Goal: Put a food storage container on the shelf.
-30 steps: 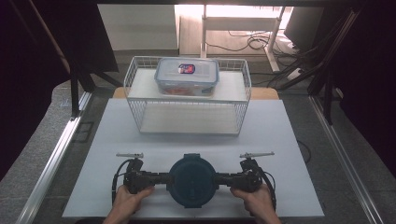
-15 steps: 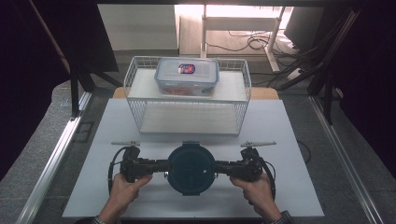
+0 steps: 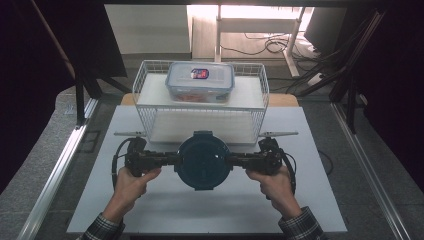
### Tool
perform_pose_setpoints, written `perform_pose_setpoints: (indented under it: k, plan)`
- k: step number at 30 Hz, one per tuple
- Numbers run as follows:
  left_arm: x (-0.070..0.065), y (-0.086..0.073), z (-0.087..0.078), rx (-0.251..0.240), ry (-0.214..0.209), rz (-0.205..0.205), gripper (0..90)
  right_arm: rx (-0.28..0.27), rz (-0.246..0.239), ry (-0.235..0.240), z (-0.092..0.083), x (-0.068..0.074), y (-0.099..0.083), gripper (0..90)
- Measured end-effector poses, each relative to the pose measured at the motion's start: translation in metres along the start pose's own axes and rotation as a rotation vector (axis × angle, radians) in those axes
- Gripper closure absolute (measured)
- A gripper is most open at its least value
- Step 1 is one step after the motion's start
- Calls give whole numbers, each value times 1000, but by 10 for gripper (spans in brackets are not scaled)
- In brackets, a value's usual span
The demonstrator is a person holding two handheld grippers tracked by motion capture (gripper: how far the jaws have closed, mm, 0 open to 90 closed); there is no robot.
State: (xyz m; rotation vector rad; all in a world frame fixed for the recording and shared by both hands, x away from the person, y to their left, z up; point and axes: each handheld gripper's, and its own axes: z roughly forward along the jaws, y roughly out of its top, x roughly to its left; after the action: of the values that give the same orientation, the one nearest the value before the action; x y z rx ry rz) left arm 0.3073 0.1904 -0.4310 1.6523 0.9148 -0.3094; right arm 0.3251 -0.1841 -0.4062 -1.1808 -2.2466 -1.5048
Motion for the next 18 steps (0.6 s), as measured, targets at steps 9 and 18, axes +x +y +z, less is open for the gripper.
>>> perform_pose_setpoints:
  k: [9, 18]
  plan:
    - [-11, 40, -10, -28, 14, 47, 582, -48, -38, 3, -8, 8, 37, 572]
    - [-13, 76, -18, -55, 4, 71, 582, -83, -78, -11, -14, 16, 76, 573]
